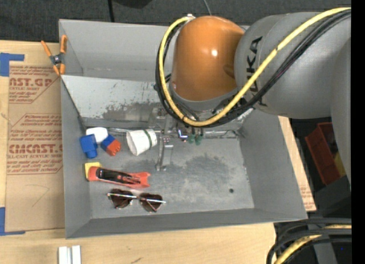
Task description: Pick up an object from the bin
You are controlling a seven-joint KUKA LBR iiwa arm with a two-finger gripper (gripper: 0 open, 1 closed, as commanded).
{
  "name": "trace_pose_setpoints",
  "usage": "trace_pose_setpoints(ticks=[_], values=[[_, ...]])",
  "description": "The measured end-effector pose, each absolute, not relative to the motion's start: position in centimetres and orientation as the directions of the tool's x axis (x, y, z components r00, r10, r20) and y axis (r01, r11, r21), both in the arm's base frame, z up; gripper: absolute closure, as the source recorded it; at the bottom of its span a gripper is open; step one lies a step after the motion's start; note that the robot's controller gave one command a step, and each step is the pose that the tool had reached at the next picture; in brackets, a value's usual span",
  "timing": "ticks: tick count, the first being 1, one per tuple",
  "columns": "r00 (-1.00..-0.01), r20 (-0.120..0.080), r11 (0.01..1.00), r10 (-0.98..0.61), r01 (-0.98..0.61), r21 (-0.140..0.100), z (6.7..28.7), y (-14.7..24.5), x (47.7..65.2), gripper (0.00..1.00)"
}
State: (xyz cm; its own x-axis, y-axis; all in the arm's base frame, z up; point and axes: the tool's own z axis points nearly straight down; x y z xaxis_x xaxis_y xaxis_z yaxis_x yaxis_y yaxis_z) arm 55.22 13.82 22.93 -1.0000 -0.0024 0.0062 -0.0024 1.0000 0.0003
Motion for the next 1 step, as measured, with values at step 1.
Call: trace_pose_setpoints(ticks=[1], values=[[-1.000,-0.002,1.000,0.000,0.000,0.002,23.42,13.73,55.38,0.00]])
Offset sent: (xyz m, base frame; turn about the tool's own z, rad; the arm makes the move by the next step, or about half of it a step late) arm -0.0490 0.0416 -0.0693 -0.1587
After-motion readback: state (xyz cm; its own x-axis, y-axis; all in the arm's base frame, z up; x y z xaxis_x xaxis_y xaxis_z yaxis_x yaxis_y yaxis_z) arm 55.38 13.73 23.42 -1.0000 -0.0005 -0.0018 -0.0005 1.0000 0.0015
